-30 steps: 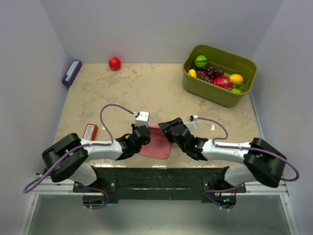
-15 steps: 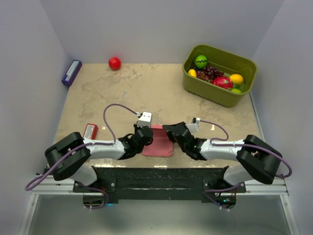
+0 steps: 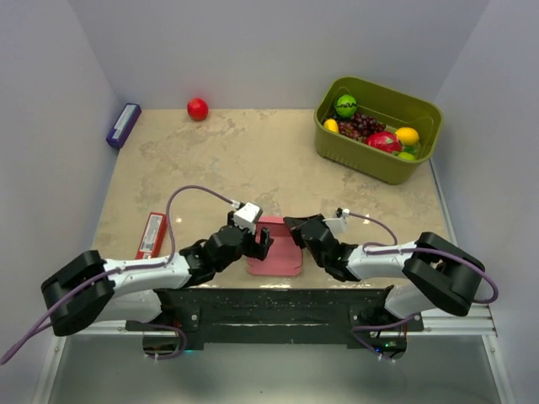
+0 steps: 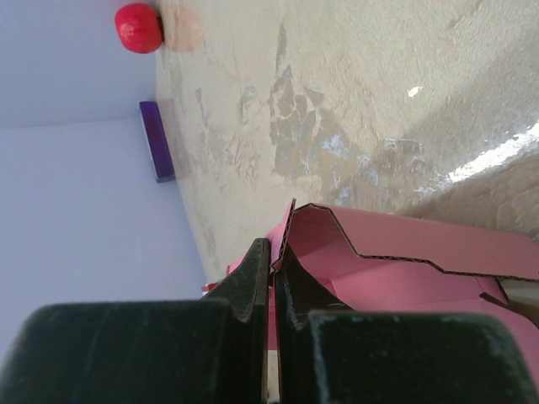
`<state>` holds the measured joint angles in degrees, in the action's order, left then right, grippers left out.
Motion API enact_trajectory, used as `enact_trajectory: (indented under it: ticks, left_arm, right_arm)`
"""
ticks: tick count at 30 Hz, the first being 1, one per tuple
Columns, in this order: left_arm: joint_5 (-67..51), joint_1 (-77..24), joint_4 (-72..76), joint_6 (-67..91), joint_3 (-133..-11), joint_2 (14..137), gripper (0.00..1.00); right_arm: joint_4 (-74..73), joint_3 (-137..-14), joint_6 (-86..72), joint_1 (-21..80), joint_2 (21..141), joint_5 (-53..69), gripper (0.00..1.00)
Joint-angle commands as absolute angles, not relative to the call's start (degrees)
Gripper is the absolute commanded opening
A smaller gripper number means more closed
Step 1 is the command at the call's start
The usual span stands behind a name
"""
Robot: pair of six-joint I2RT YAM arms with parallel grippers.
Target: Fold the paper box
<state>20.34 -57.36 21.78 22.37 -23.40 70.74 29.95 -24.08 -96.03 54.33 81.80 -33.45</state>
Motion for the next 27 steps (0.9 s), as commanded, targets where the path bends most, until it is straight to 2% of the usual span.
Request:
enact_trajectory:
  ticks: [1,5,9,17,22,27]
  left_arm:
    - [7.8,-54.9,24.4,20.2,-20.4,61.6,0.79]
    - [-1.5,-46.9,25.0,22.3,-16.9,52.6,0.79]
    - [-0.4,-43.7,22.6,22.8,-15.2,46.6,0.84]
    - [3.2,-30.5,15.7,28.6,-16.3,54.2,0.83]
    - [4.7,-29.4,19.9,30.0,-15.2,55.5,0.83]
    - [-2.4,-29.4,22.7,27.1,-16.2,64.3,0.80]
  right_arm:
    - [31.1,-20.7,-93.3,54.4,83.2,-36.8,0.00]
    - [34.4,-18.9,-92.3,54.5,83.6,-36.8,0.00]
    - [35.1,-18.5,-91.4,54.4,83.1,-37.1,0.00]
    - [36.5,-17.7,-90.4,54.5,81.6,-37.0,0.00]
    - [37.0,-17.6,-89.5,54.5,81.0,-36.8,0.00]
    - [36.9,-17.5,-89.4,54.4,80.5,-37.1,0.00]
